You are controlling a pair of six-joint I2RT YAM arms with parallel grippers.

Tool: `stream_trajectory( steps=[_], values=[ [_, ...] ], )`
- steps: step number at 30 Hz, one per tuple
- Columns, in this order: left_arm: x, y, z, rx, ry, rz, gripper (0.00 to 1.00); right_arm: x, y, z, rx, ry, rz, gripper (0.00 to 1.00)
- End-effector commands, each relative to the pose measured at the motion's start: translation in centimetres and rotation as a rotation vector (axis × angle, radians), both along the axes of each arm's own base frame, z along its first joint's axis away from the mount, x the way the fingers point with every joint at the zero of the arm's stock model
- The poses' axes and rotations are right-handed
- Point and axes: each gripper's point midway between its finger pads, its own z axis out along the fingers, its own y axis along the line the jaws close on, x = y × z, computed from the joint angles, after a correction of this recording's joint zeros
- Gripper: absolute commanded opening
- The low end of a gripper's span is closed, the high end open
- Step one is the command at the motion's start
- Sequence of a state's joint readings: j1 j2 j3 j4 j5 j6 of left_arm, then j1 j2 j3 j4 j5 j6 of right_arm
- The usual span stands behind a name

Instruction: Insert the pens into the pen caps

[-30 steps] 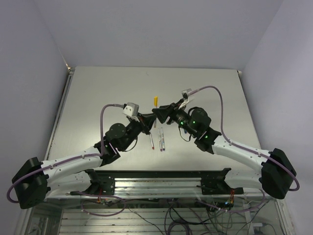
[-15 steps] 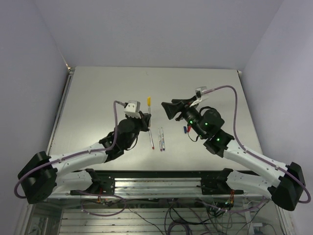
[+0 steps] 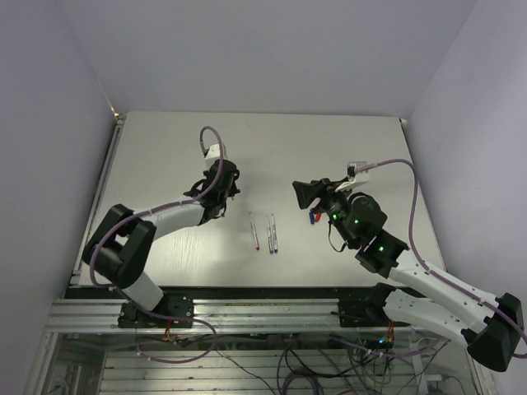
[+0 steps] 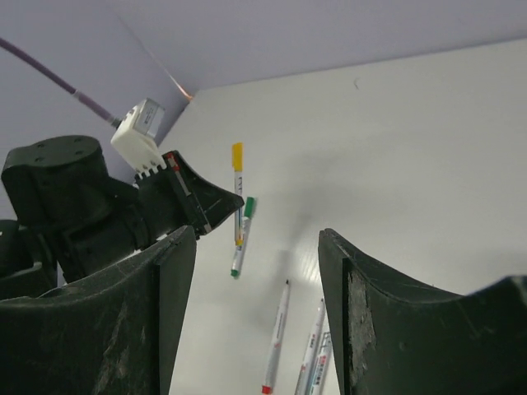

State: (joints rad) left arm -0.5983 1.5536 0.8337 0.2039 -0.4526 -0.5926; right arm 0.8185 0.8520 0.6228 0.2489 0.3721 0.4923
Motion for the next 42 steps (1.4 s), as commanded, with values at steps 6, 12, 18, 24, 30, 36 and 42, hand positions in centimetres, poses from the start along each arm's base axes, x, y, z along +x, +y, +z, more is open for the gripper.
stream_trajectory(
  steps=[6, 12, 18, 24, 30, 36, 42],
  values=[
    [1.2, -1.4, -3.8, 0.002, 0.15, 0.001, 0.07, 0.0, -0.9, -1.3, 0.006, 0.052, -0.045, 0.6],
    [1.3, -0.5, -5.8, 0.039, 0.214, 0.066, 0.07, -0.2, -0.9, -1.2, 0.012, 0.056, -0.041, 0.6],
    [1.0, -0.1, -6.8, 0.045, 0.245, 0.096, 0.07, -0.1, -1.1, -0.8, 0.02, 0.056, -0.054, 0.6],
    [0.7, 0.2, -7.5, 0.053, 0.272, 0.114, 0.12, 0.1, -1.0, -1.0, 0.02, 0.059, -0.057, 0.6],
    [0.7, 0.1, -7.4, 0.046, 0.274, 0.114, 0.34, 0.2, -1.0, -0.8, 0.012, 0.054, -0.061, 0.61],
    [0.8, 0.2, -6.9, 0.046, 0.268, 0.116, 0.44, 0.2, -1.1, -0.9, 0.006, 0.052, -0.065, 0.61],
    [1.1, 0.2, -3.6, 0.027, 0.212, 0.111, 0.44, 0.3, -1.1, -0.9, 0.002, 0.046, -0.067, 0.61]
  ],
)
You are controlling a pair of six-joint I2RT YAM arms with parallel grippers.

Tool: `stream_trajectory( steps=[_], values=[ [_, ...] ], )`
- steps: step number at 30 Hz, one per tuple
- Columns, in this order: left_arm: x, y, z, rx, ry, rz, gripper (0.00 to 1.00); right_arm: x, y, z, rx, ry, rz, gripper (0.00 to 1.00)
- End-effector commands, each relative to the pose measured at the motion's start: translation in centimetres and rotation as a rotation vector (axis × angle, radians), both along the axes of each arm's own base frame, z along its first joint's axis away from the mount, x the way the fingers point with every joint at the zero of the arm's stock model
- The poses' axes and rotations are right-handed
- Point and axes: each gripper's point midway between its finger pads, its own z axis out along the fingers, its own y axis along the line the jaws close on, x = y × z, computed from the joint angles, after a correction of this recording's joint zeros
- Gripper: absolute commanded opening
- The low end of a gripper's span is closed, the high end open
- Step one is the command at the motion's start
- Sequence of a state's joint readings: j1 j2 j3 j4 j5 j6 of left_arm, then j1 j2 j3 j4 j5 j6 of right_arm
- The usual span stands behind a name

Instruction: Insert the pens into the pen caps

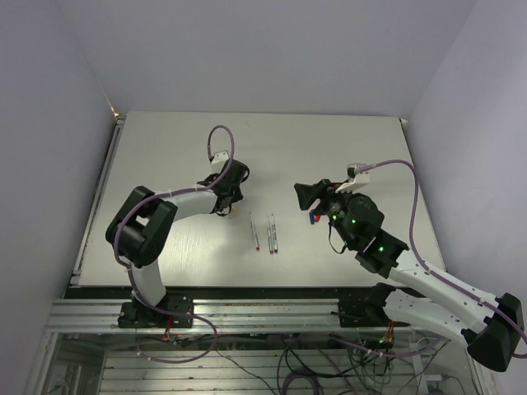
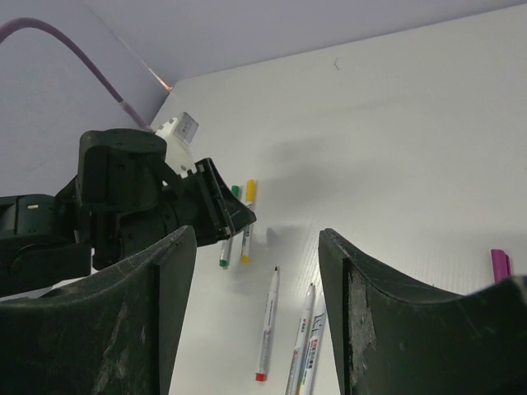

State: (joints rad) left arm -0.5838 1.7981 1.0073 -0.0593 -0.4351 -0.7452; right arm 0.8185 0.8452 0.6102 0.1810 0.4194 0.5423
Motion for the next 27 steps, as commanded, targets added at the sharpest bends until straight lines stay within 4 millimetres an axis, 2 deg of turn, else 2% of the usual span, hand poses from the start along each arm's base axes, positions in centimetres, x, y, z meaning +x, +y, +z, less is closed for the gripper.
stream_trajectory(
  steps=[1, 5, 8, 10, 12, 15, 17, 22, 24, 27],
  values=[
    [1.2, 0.3, 4.9, -0.022, -0.091, 0.021, 0.44, 0.2, -0.3, 1.1, 0.008, -0.025, -0.019, 0.61],
    [1.2, -0.2, 9.3, -0.09, -0.162, -0.001, 0.43, 0.3, -0.4, 1.3, 0.004, -0.031, -0.03, 0.61],
    [0.8, -1.9, 14.0, -0.219, -0.241, -0.06, 0.42, 0.5, -0.6, 1.3, -0.005, -0.033, -0.042, 0.61],
    [0.3, -3.6, 18.2, -0.349, -0.309, -0.129, 0.41, 0.6, -0.8, 1.4, -0.007, -0.033, -0.053, 0.61],
    [-0.6, -5.6, 23.4, -0.493, -0.392, -0.211, 0.41, 0.6, -1.0, 1.5, -0.005, -0.035, -0.062, 0.61],
    [-2.9, -7.6, 30.4, -0.619, -0.505, -0.32, 0.41, 0.7, -1.0, 1.6, -0.002, -0.035, -0.067, 0.61],
    [-4.4, -8.4, 34.0, -0.662, -0.561, -0.366, 0.42, 0.8, -0.9, 1.6, 0.004, -0.032, -0.068, 0.61],
    [-7.2, -8.8, 39.7, -0.83, -0.604, -0.382, 0.45, 1.1, -1.5, 1.6, 0.018, -0.012, -0.112, 0.61],
    [-8.1, -8.5, 41.4, -0.866, -0.61, -0.389, 0.49, 1.3, -2.8, 1.6, 0.022, 0.012, -0.184, 0.61],
    [-8.8, -7.3, 43.1, -0.876, -0.611, -0.358, 0.57, 1.1, -6.2, 1.3, 0.008, 0.05, -0.344, 0.61]
  ],
)
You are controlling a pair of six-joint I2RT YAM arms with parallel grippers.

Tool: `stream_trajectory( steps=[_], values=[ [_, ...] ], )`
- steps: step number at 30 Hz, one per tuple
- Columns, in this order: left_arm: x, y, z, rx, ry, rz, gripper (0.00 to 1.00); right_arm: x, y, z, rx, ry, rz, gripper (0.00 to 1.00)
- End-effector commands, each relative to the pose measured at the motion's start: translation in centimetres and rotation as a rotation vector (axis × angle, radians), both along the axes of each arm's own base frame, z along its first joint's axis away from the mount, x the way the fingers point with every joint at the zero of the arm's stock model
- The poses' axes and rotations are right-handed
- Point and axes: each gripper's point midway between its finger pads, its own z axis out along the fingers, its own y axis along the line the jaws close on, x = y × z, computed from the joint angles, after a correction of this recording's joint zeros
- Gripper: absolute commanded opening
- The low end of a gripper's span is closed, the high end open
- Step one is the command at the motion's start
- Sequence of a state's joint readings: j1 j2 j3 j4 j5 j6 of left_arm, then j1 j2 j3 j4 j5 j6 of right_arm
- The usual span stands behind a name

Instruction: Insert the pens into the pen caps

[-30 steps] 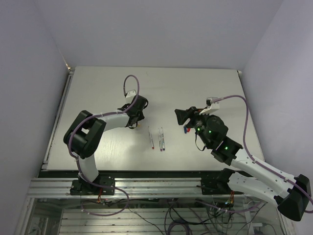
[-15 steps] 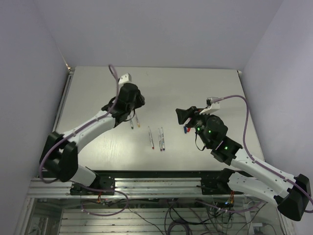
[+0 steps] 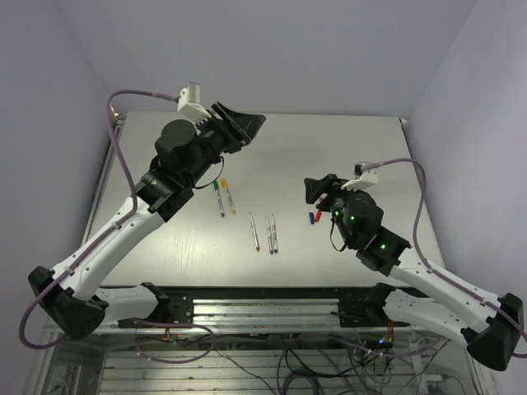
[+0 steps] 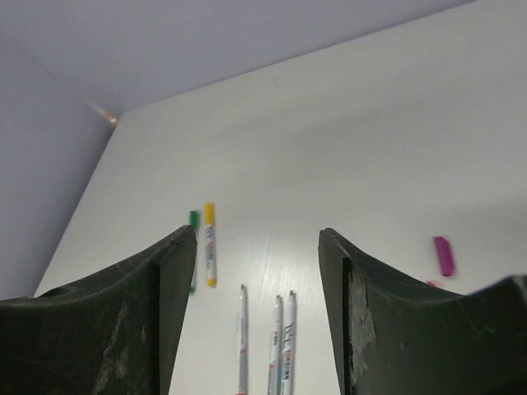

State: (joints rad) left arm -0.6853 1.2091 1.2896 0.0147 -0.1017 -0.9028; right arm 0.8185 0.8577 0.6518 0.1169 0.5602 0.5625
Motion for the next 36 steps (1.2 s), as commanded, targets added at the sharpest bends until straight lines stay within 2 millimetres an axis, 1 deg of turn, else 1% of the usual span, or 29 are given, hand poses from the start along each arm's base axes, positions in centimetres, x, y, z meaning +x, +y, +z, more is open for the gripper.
stream_trajectory(
  steps=[1, 4, 6, 8, 10, 13, 17, 19, 23, 29, 34, 36],
  values=[
    [-1.9, 0.9, 3.3, -0.064, 0.013, -0.025, 0.6, -0.2, -5.1, 1.0, 0.014, 0.031, -0.244, 0.61],
    [-3.1, 1.8, 4.9, -0.098, -0.015, -0.026, 0.62, -1.1, -8.0, 0.6, 0.013, 0.039, -0.35, 0.61],
    [-3.6, 2.5, 5.9, -0.121, -0.032, -0.02, 0.63, -1.8, -9.4, 0.5, 0.025, 0.039, -0.395, 0.61],
    [-4.0, 2.8, 6.6, -0.118, -0.052, -0.017, 0.64, -2.3, -10.4, 0.3, 0.039, 0.042, -0.426, 0.61],
    [-4.1, 3.0, 6.7, -0.111, -0.053, -0.015, 0.64, -2.5, -11.0, 0.3, 0.05, 0.039, -0.443, 0.61],
    [-4.3, 3.1, 6.9, -0.107, -0.056, -0.018, 0.64, -2.6, -11.0, 0.1, 0.05, 0.047, -0.446, 0.61],
    [-4.7, 2.8, 7.1, -0.114, -0.065, -0.044, 0.64, -2.2, -10.3, -0.4, 0.028, 0.07, -0.429, 0.61],
    [-4.5, 2.8, 6.9, -0.113, -0.059, -0.039, 0.64, -2.0, -9.9, -0.7, 0.017, 0.08, -0.42, 0.61],
    [-4.4, 2.1, 6.5, -0.099, -0.045, -0.067, 0.64, -1.8, -9.4, -0.9, 0.023, 0.079, -0.405, 0.61],
    [-4.7, 2.2, 7.1, -0.114, -0.073, -0.071, 0.65, -1.7, -8.9, -1.0, 0.031, 0.082, -0.385, 0.61],
    [-4.5, 1.7, 6.7, -0.108, -0.06, -0.088, 0.65, -1.6, -8.6, -1.3, 0.026, 0.088, -0.375, 0.61],
    [-4.6, 1.8, 6.7, -0.109, -0.063, -0.088, 0.65, -1.5, -8.4, -1.4, 0.026, 0.089, -0.372, 0.61]
  ],
)
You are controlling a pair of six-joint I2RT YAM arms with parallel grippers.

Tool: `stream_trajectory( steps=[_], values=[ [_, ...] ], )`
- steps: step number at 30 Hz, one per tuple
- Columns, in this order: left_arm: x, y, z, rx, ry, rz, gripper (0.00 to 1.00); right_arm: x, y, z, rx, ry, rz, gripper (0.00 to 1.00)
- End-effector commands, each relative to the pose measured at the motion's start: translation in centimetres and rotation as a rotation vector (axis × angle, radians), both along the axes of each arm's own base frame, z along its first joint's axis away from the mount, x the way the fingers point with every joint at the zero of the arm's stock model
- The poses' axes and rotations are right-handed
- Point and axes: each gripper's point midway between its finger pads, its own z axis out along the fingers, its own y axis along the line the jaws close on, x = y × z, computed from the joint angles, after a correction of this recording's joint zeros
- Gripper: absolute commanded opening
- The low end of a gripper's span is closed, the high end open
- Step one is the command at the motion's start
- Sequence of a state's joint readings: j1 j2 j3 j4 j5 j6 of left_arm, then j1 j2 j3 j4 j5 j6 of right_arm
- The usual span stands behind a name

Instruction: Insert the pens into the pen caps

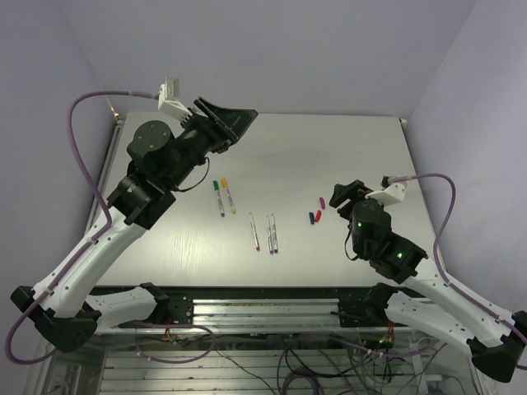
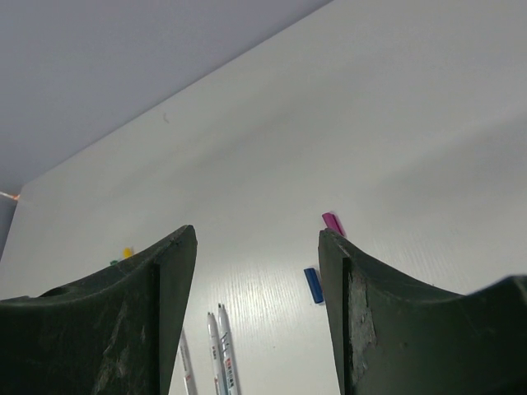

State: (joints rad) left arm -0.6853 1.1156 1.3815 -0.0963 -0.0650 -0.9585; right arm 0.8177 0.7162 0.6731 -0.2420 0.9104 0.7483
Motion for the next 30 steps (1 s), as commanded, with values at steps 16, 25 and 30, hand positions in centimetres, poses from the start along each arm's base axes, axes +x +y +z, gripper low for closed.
stream_trajectory(
  steps=[16, 25, 30],
  values=[
    [-0.9, 1.4, 1.1, -0.02, -0.045, 0.029, 0.66, 0.3, 0.8, 0.0, 0.028, -0.006, 0.018, 0.61],
    [1.8, 5.4, -7.7, 0.177, 0.0, 0.293, 0.49, 0.4, 0.2, 0.1, -0.012, -0.016, -0.005, 0.61],
    [2.3, 5.1, -13.9, 0.336, 0.063, 0.277, 0.45, 0.2, -0.7, -0.2, -0.023, -0.021, -0.032, 0.72]
  ],
)
